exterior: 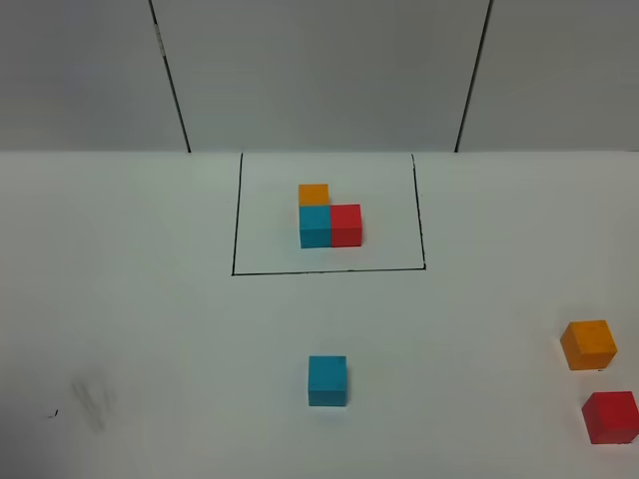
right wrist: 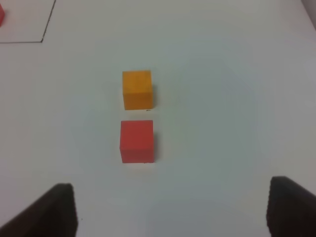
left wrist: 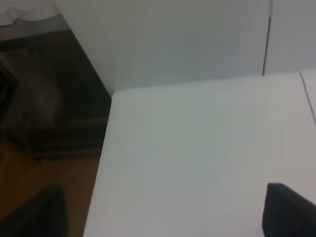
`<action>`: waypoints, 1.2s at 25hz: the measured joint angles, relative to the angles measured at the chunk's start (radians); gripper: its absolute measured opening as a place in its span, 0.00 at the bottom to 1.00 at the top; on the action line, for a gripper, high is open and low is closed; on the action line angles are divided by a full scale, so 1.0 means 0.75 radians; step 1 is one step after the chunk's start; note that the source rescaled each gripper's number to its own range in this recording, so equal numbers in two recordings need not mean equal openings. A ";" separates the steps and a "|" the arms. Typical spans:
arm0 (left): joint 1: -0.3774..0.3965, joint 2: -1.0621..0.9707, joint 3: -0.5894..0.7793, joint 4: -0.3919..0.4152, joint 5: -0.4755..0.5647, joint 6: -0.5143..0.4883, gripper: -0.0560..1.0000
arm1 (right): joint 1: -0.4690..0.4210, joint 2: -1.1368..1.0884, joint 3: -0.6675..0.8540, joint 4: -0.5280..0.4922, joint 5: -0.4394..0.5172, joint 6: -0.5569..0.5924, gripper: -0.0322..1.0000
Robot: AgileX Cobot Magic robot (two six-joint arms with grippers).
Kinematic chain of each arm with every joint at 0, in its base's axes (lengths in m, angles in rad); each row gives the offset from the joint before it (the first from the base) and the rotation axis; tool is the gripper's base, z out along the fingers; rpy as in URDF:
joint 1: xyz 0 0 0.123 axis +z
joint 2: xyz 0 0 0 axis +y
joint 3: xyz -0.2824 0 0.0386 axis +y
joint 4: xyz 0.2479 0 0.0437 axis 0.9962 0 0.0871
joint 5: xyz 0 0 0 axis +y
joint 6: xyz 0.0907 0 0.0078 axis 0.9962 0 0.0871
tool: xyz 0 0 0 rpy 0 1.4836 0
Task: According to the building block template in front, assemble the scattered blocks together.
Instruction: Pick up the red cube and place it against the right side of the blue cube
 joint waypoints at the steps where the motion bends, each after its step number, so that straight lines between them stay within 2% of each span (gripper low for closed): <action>1: 0.001 -0.091 0.052 -0.016 0.000 -0.021 0.81 | 0.000 0.000 0.000 0.000 0.000 0.000 0.63; 3: 0.001 -0.256 0.166 -0.076 -0.015 -0.052 0.79 | 0.000 0.000 0.000 0.000 0.000 0.000 0.63; 6: 0.001 -0.485 0.339 -0.206 -0.123 -0.042 0.76 | 0.000 0.000 0.000 0.000 0.000 0.000 0.63; 9: 0.001 -0.668 0.518 -0.387 -0.204 0.055 0.75 | 0.000 0.000 0.000 0.000 0.000 0.000 0.63; 11: 0.001 -0.771 0.638 -0.498 -0.212 0.118 0.74 | 0.000 0.000 0.000 0.000 0.000 0.000 0.63; 13: 0.001 -0.852 0.756 -0.553 -0.228 0.174 0.74 | 0.000 0.000 0.000 0.000 0.000 0.000 0.63; 16: 0.001 -0.976 0.881 -0.568 -0.296 0.233 0.74 | 0.000 0.000 0.000 0.000 0.000 0.000 0.63; 18: 0.001 -1.051 0.939 -0.569 -0.315 0.219 0.74 | 0.000 0.000 0.000 0.000 0.000 0.000 0.63; 21: 0.001 -1.075 0.989 -0.577 -0.278 0.170 0.74 | 0.000 0.000 0.000 0.000 0.000 0.000 0.63; 30: 0.001 -1.077 1.103 -0.586 -0.231 0.161 0.74 | 0.000 0.000 0.000 0.000 0.000 0.000 0.63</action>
